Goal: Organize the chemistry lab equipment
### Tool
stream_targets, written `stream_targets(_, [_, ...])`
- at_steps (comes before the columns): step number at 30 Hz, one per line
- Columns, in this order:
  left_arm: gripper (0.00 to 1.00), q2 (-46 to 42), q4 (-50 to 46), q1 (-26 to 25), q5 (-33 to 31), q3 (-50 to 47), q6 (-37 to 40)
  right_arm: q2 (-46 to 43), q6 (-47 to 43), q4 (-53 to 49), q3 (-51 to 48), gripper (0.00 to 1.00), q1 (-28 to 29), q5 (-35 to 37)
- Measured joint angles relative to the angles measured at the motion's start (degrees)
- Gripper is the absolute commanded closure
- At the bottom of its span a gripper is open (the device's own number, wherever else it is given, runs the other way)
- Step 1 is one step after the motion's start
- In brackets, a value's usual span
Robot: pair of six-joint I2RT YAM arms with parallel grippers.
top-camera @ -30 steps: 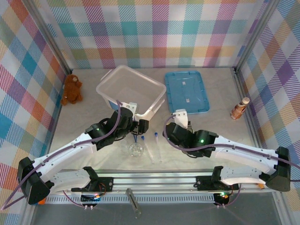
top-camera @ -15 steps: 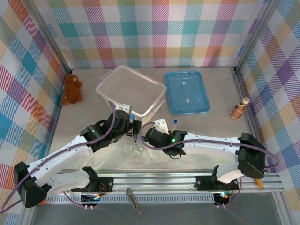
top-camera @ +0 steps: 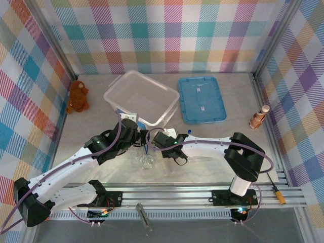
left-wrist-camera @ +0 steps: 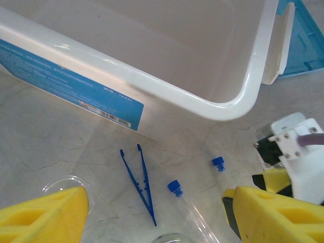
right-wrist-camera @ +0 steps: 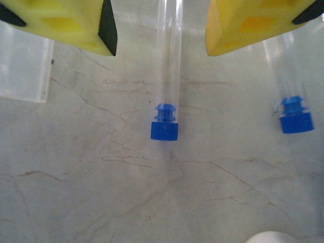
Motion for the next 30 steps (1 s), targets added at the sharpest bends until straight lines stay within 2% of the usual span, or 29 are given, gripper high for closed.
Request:
stream_targets(17, [0.25, 0.00, -1.29, 0.74, -0.46, -0.04, -0.48, 4.81, -0.37, 2.12, 1.68, 0.60, -1.62, -3.48])
stream_targets(30, [0.25, 0.00, -1.27, 1.03, -0.42, -0.07, -0.63, 5.40, -0.33, 2.19, 1.25, 0.71, -1.73, -3.87])
